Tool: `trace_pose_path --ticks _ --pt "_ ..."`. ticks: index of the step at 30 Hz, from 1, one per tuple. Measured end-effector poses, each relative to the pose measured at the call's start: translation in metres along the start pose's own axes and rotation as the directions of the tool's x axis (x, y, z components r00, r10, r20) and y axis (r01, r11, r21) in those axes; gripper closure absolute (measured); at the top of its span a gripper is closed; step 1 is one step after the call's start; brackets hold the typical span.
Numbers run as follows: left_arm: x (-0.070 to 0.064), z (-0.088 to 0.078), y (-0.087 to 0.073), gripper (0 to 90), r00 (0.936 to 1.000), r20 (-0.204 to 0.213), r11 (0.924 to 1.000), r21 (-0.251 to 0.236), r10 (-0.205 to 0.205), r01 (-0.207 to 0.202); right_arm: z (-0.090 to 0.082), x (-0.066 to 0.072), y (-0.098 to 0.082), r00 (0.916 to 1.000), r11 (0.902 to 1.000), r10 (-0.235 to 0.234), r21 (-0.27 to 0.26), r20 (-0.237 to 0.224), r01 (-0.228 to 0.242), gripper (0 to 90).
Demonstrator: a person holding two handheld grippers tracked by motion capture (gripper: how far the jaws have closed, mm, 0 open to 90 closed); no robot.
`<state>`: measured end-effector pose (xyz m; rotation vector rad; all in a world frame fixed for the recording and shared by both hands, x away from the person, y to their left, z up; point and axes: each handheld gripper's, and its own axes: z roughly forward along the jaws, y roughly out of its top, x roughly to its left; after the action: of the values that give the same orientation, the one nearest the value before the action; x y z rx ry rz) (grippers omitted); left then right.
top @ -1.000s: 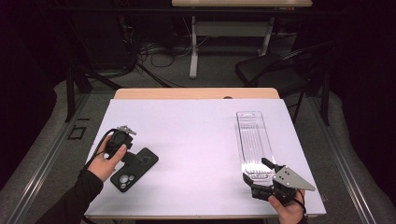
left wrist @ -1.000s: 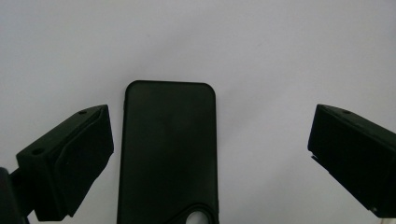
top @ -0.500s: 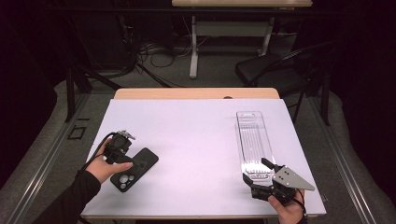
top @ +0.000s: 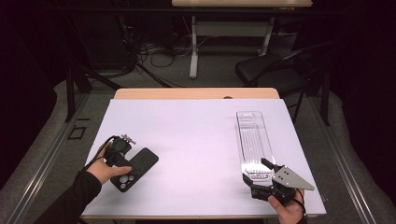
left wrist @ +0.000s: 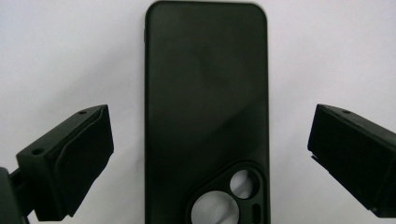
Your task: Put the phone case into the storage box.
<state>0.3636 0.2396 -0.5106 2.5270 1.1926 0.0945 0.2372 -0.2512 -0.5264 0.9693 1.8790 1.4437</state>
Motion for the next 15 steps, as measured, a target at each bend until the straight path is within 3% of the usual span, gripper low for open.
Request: trace_pose_path --ticks 15 --pt "-0.004 0.014 0.006 0.7 0.9998 -0.022 0.994 0.109 0.003 0.0 0.0 0.0 0.0 1.0 1.0 0.002 0.004 -0.001 -0.002 14.0"
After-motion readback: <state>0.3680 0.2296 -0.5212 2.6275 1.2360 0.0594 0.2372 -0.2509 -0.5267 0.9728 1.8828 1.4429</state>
